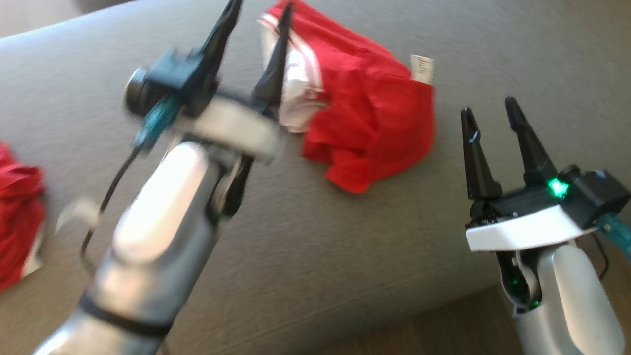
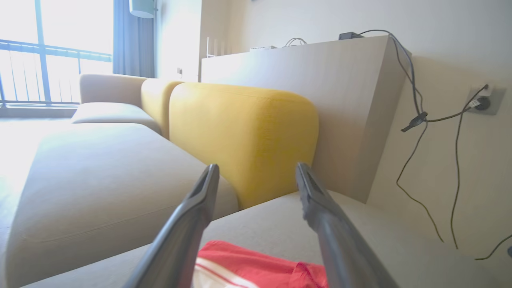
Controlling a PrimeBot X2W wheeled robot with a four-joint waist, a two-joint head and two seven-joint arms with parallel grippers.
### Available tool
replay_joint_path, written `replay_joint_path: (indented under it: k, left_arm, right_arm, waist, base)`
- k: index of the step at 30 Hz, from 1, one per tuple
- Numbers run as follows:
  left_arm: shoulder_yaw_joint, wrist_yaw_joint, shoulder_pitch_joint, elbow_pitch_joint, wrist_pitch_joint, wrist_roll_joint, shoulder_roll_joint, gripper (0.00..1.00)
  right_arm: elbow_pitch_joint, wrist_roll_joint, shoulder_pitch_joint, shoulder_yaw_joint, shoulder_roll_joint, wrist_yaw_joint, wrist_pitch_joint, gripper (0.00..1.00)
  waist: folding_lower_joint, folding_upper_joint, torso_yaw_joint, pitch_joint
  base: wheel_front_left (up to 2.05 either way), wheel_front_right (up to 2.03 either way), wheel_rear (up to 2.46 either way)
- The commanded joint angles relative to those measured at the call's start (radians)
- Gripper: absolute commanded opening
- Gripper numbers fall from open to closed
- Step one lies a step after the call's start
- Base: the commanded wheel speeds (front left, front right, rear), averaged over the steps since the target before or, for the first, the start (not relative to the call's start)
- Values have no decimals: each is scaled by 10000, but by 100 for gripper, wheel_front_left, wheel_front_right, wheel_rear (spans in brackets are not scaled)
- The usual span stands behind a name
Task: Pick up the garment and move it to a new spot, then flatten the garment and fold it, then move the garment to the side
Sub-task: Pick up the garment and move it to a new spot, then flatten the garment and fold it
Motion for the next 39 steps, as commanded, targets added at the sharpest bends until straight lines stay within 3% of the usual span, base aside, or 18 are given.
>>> replay_joint_path:
  k: [1,5,7,11,16,26,30,39]
  left_arm:
    - [415,9,318,-431,-48,139,312,100]
    - [1055,37,1902,-1215,-49,578,595,100]
    - [1330,352,2704,-1462,-50,1064,639,100]
    - [1720,508,4254,-1905,-50,1468,131,100]
    - [2502,304,5223,-2393,-50,1722,-469,100]
    - [3010,-313,5279,-2659,-51,2190,-769,100]
    - [2556,-306,5080,-2601,-51,1832,-777,100]
    - [1683,-244,4657,-2276,-51,1217,-780,100]
  right_arm:
    - [-254,-127,138,165,24,0,-93,100]
    - [-136,-622,491,17,24,0,-93,100]
    - [-143,-858,692,39,24,0,-93,100]
    - [-211,-1021,1053,-173,24,0,-93,100]
    - [-166,-1169,1211,-341,24,0,-93,100]
    - [435,-1964,620,-96,24,0,60,100]
    - [905,-2837,-284,90,-62,0,367,100]
    - [2563,-3536,-2230,428,-1054,0,910,100]
  waist:
    - [0,0,840,-477]
    - [0,0,1637,-781]
    - [0,0,1938,-901]
    - [0,0,2375,-996]
    - [0,0,2689,-1079]
    - [0,0,3100,-756]
    - [0,0,3526,-208]
    - [0,0,4488,568]
  base:
    - [0,0,0]
    - [0,0,0]
    - [0,0,0]
    - [0,0,0]
    - [0,0,0]
    - [0,0,0]
    - [0,0,0]
    - [0,0,0]
